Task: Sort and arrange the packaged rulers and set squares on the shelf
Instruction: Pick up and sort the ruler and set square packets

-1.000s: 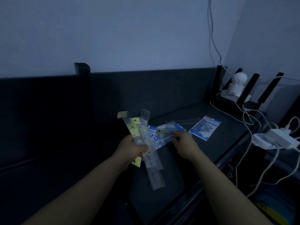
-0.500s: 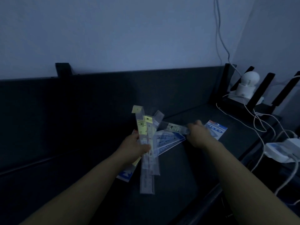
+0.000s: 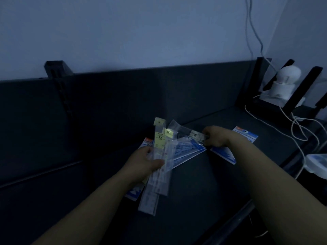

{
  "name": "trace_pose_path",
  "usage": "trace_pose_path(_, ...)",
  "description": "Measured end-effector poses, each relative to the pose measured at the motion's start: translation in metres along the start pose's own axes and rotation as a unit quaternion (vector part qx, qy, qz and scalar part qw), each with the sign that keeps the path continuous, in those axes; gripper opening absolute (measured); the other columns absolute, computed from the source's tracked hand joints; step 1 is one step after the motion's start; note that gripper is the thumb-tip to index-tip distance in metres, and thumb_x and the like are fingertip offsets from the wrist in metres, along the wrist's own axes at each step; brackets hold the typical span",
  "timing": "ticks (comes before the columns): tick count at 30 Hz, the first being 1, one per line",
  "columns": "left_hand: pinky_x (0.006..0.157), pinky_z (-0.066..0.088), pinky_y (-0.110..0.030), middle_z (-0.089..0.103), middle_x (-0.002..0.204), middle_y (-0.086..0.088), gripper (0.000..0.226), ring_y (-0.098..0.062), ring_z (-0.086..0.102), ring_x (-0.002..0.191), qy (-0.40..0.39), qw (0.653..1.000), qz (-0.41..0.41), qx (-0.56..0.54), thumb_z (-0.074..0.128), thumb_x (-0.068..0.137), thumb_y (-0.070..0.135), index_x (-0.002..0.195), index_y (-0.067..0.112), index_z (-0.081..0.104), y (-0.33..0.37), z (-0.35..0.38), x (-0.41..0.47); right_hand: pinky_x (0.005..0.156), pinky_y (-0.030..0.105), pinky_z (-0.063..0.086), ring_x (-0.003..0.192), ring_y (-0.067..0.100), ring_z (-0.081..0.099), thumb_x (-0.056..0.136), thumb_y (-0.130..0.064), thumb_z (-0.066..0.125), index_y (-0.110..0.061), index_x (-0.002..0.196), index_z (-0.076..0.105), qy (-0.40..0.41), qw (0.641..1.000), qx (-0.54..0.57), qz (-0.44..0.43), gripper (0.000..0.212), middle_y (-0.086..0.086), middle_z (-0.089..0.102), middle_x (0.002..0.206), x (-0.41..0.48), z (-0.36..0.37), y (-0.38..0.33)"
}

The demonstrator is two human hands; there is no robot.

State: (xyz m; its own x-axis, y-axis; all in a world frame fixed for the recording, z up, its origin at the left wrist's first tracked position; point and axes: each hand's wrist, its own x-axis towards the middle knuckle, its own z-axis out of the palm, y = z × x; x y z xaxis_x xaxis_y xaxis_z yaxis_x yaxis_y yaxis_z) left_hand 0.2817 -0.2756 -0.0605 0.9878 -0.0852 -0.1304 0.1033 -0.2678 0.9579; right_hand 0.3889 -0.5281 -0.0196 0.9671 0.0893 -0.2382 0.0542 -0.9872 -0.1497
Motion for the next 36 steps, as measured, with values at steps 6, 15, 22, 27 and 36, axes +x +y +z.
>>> trace_pose_path(6,0.055,0.051,-0.016,0.070,0.096,0.001,0.021,-0.009,0.067,0.077,-0.003,1.000,-0.013,-0.015,0.068,0.085,0.008,0.101,0.020,0.061,0.001,-0.001,0.001,0.074,0.029,0.041,0.091,0.023,0.056,0.087,-0.027,0.063,-0.009,0.110,0.060,0.040,0.997,0.065,0.025,0.030,0.009,0.062,0.108,0.001,0.000,0.004)
trace_pose_path(15,0.052,0.052,-0.016,0.069,0.099,-0.002,0.022,-0.011,0.067,0.080,0.000,0.999,-0.033,-0.039,0.068,0.086,0.009,0.106,0.016,0.061,0.011,-0.001,-0.004,0.058,0.028,0.041,0.078,0.023,0.059,0.091,-0.010,0.052,-0.002,0.106,0.063,0.186,0.935,0.301,0.008,0.020,0.014,0.065,0.094,-0.054,-0.007,-0.030)
trace_pose_path(22,0.075,0.058,-0.036,0.069,0.104,-0.009,0.029,-0.022,0.067,0.091,0.040,0.994,-0.026,-0.102,0.071,0.085,0.012,0.112,0.009,0.061,0.029,-0.016,-0.030,0.075,0.043,0.058,0.081,0.030,0.069,0.090,-0.005,0.058,-0.003,0.099,0.066,0.054,0.821,0.569,-0.006,0.013,0.017,0.071,0.092,-0.109,0.027,-0.090)
trace_pose_path(27,0.068,0.057,-0.031,0.070,0.104,-0.006,0.032,-0.019,0.069,0.088,0.089,0.990,-0.020,-0.108,0.073,0.083,0.015,0.112,0.010,0.061,0.017,-0.054,-0.079,0.079,0.051,0.057,0.082,0.034,0.069,0.091,-0.007,0.059,-0.005,0.093,0.068,0.015,0.803,0.594,-0.051,0.010,0.017,0.072,0.089,-0.129,0.041,-0.141)
trace_pose_path(36,0.049,0.048,-0.014,0.069,0.087,-0.001,0.020,0.002,0.064,0.056,0.202,0.972,-0.014,-0.121,0.070,0.086,0.011,0.104,0.008,0.063,-0.024,-0.147,-0.210,0.074,0.038,0.057,0.082,0.020,0.068,0.089,-0.015,0.063,-0.013,0.093,0.065,-0.013,0.848,0.495,-0.186,0.005,0.007,0.070,0.092,-0.198,0.079,-0.275)
